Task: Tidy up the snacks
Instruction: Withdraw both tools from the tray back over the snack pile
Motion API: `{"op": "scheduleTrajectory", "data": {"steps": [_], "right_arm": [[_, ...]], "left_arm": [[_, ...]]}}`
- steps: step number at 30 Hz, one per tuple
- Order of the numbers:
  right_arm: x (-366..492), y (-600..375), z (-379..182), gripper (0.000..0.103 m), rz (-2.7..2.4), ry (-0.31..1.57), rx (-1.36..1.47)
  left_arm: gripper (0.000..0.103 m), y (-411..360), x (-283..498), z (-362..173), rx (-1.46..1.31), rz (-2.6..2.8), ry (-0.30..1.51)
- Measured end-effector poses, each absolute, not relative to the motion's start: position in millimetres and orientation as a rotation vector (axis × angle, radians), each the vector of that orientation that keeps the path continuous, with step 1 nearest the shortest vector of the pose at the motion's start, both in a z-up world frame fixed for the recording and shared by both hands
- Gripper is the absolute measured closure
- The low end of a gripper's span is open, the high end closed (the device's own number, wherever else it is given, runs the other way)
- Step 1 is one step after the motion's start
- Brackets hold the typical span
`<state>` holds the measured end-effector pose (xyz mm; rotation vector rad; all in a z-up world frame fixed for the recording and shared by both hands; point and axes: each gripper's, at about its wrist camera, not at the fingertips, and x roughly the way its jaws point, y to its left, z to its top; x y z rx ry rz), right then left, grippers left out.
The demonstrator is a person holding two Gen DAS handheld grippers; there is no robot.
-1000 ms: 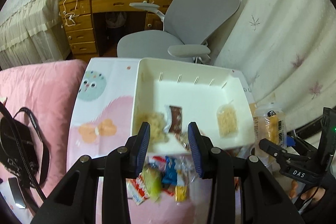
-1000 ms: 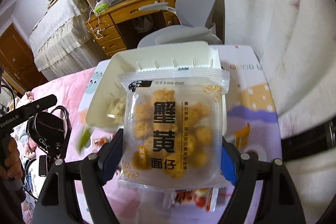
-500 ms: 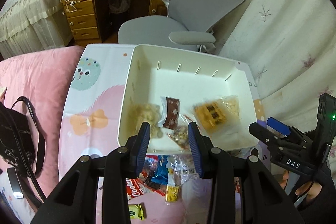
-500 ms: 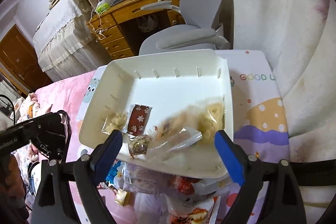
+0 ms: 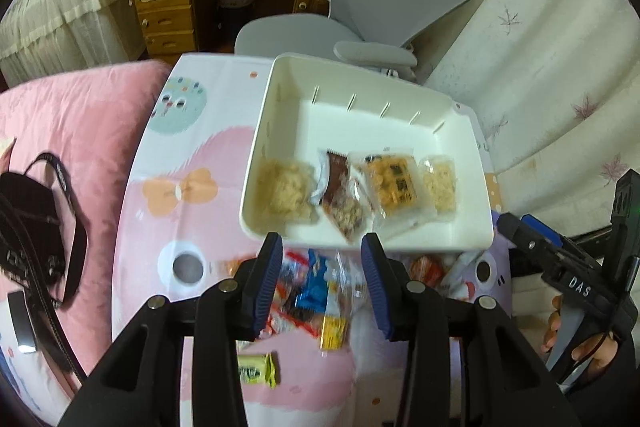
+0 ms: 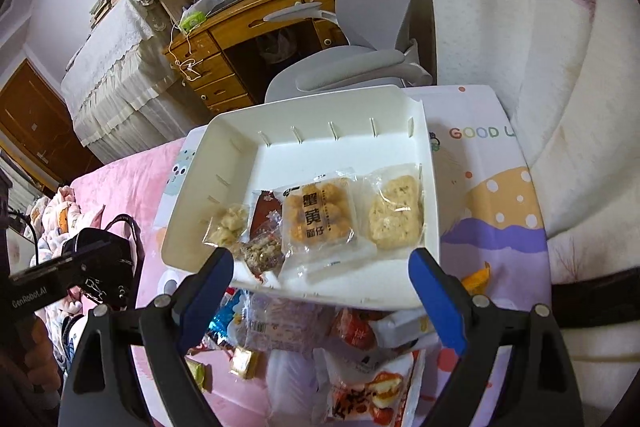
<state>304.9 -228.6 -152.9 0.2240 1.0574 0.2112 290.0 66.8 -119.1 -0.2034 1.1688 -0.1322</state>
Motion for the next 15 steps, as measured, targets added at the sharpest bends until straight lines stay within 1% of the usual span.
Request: {"op": "scheduleTrajectory", "data": {"steps": [8,15], "right_arm": [[278.8,-230.7,-154.7,0.013,0.194,1.074,0.263],[258.3,-232.8,-168.6,0.013,0.171,1.120,0.291]], "left_arm": [[0.061,93.2,248.6,-125.8,-0.250,-0.086,1.200],[0.058,108.4,216.2,-151.9,-0.277,-0.030,1.264]]}}
